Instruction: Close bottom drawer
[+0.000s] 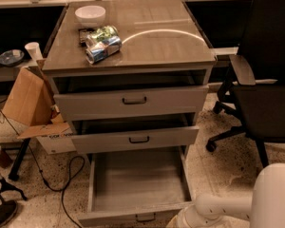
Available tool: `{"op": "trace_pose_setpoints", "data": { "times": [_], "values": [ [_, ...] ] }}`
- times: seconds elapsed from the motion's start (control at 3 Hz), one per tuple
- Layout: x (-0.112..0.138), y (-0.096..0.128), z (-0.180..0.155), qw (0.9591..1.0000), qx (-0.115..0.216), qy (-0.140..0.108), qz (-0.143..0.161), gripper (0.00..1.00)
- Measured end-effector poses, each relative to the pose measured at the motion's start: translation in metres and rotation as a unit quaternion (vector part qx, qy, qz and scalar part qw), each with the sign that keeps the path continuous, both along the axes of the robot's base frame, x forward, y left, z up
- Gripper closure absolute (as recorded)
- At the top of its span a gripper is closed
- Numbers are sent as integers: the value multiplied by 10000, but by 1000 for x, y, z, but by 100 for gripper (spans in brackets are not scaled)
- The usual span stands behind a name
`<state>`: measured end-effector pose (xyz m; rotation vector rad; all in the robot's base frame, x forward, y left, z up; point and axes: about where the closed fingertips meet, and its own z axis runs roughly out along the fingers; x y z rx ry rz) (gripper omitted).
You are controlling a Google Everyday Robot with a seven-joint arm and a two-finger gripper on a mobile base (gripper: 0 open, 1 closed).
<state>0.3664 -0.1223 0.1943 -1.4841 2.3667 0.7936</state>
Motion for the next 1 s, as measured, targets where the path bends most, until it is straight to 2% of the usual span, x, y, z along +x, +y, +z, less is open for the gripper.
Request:
{"op": "trace_pose_setpoints", "data": {
  "times": [0.33,1.0],
  "values": [
    [1,-1,-30,9999,127,66,-78,100],
    [18,13,-68,9992,395,-46,59,100]
  ]
}}
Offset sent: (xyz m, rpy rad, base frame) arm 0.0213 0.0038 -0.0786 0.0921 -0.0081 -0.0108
